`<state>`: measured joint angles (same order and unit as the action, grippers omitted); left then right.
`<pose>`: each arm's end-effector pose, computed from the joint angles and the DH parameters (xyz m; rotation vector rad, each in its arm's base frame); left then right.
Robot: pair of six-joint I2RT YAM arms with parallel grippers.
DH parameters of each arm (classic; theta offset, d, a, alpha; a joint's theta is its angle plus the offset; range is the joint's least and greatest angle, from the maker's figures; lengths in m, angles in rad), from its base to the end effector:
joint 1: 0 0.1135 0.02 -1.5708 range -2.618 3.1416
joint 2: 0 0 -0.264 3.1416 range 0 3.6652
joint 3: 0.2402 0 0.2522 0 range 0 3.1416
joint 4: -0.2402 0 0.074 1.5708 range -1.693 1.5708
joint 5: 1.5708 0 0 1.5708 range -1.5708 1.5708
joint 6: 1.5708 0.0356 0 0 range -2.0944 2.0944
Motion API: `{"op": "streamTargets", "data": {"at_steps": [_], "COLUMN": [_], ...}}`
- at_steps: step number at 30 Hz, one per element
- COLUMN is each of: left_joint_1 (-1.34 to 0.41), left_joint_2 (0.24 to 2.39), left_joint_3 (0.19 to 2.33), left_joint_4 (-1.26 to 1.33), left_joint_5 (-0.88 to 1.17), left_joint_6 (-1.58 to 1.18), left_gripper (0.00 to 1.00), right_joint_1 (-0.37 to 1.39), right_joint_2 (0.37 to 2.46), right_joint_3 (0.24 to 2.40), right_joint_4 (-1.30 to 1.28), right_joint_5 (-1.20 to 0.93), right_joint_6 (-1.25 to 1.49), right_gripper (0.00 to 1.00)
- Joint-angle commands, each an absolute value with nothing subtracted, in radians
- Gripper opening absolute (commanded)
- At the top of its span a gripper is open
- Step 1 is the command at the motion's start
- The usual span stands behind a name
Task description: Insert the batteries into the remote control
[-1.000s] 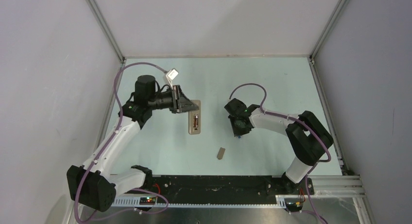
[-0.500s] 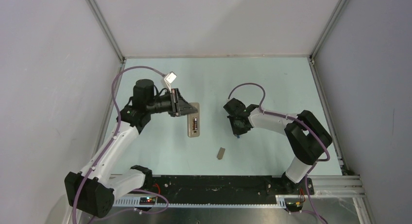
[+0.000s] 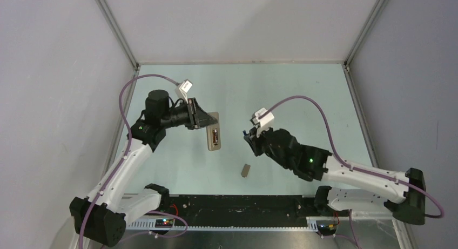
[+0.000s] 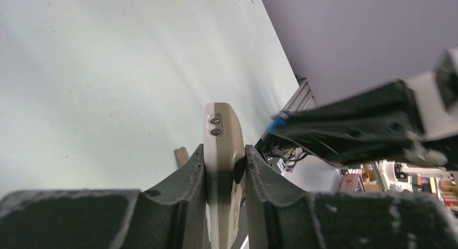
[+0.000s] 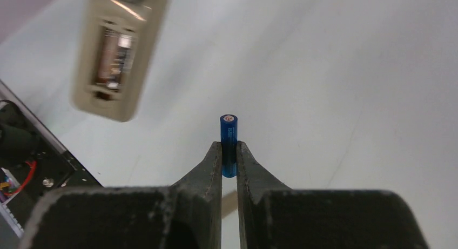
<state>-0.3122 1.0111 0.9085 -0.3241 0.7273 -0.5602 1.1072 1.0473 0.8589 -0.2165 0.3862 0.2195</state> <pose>0.2033 -0.0905 0.3302 0.2453 2.0995 -1.2667 0.1185 0.2071 0.3131 -0.6136 1.8793 0.4940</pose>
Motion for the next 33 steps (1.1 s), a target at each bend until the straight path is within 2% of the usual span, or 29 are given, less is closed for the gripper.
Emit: {"op": "streamTargets", "data": {"at_steps": [1, 4, 13, 17, 20, 22, 23, 24, 25, 28, 30, 33], "left_joint_1": [-0.319, -0.318, -0.320, -0.320, -0.320, -0.320, -0.321, -0.320, -0.319, -0.319, -0.320, -0.319], "left_joint_2": [0.985, 0.981, 0.917, 0.895, 0.875, 0.862, 0.857, 0.848, 0.844, 0.821, 0.806, 0.787], "left_joint_3": [0.935, 0.945, 0.927, 0.910, 0.898, 0.891, 0.888, 0.882, 0.880, 0.871, 0.862, 0.847], "left_joint_4": [-0.296, -0.293, -0.289, -0.289, -0.289, -0.289, -0.289, -0.289, -0.288, -0.289, -0.284, -0.280], "left_joint_5": [0.689, 0.691, 0.684, 0.682, 0.675, 0.672, 0.672, 0.674, 0.676, 0.695, 0.705, 0.709], "left_joint_6": [-0.568, -0.567, -0.573, -0.583, -0.593, -0.597, -0.598, -0.598, -0.594, -0.583, -0.574, -0.564], "left_gripper": [0.00, 0.00, 0.00, 0.00, 0.00, 0.00, 0.00, 0.00, 0.00, 0.00, 0.00, 0.00], "right_joint_1": [1.245, 1.355, 1.541, 1.572, 1.561, 1.514, 1.469, 1.441, 1.377, 1.212, 1.135, 1.059], "right_joint_2": [0.969, 0.938, 0.973, 1.001, 1.004, 1.007, 1.007, 1.009, 1.009, 1.011, 1.015, 1.002], "right_joint_3": [0.804, 0.798, 0.783, 0.781, 0.790, 0.824, 0.839, 0.867, 0.882, 0.878, 0.847, 0.727], "right_joint_4": [-0.033, 0.037, 0.314, 0.394, 0.338, 0.153, 0.079, -0.125, -0.222, -0.605, -0.761, -0.798], "right_joint_5": [0.599, 0.714, 0.917, 0.950, 0.981, 1.006, 1.005, 0.996, 0.980, 0.870, 0.804, 0.697], "right_joint_6": [0.061, -0.022, -0.219, -0.277, -0.192, -0.014, 0.165, 0.267, 0.489, 0.907, 1.222, 1.384], "right_gripper": [0.00, 0.00, 0.00, 0.00, 0.00, 0.00, 0.00, 0.00, 0.00, 0.01, 0.01, 0.00]}}
